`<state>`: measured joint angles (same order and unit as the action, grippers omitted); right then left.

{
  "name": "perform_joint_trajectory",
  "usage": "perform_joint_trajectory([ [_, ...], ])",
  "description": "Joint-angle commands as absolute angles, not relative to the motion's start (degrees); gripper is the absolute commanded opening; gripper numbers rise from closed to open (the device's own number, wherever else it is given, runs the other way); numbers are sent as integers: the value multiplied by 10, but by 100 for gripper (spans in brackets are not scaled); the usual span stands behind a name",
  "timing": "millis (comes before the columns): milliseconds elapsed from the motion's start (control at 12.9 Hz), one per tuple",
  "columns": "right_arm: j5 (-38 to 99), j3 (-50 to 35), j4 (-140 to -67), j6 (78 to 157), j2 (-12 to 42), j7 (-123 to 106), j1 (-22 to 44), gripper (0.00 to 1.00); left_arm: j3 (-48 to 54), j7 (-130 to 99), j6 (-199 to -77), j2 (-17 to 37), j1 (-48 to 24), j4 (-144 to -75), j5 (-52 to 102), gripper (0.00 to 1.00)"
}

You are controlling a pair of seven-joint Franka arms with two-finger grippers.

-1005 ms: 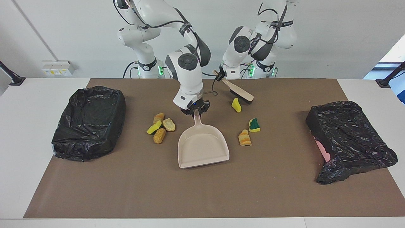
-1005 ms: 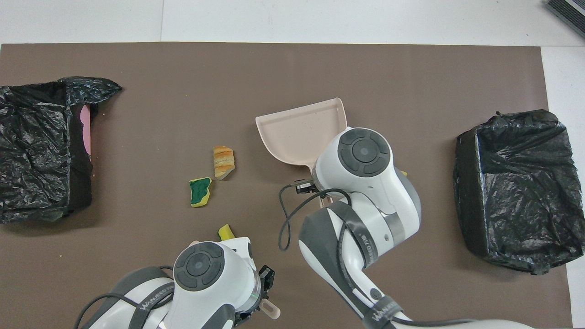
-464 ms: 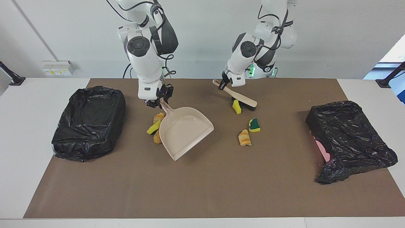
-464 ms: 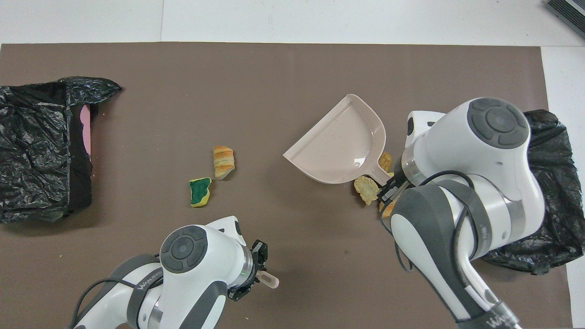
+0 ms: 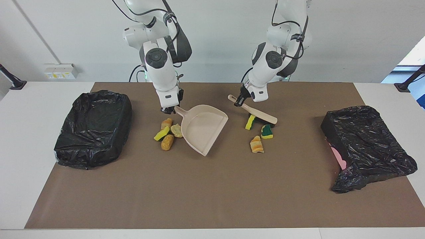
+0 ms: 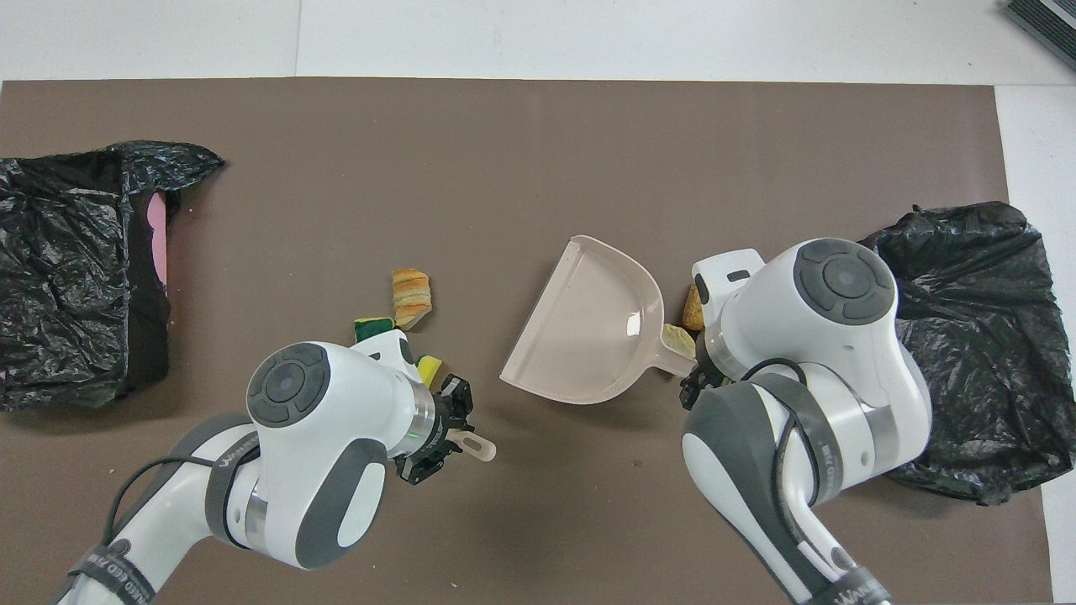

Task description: Sweep and dump trash in bin

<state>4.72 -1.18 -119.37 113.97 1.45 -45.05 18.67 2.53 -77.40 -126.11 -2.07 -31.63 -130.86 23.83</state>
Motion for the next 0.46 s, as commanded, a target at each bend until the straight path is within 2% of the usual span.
perform_joint_trajectory([
  [0,9,-12,-1225,1201,8,-541,197,0,29,-690,-1254,-5,-307,-1290,228,0],
  [77,-8,-12,-1229,1227,13,-571,195,0,29,-648,-1249,-7,-309,-1292,228,0],
  [387,-49,-12,-1230,1227,25,-540,234,0,30,-552,-1240,-13,-315,-1299,228,0],
])
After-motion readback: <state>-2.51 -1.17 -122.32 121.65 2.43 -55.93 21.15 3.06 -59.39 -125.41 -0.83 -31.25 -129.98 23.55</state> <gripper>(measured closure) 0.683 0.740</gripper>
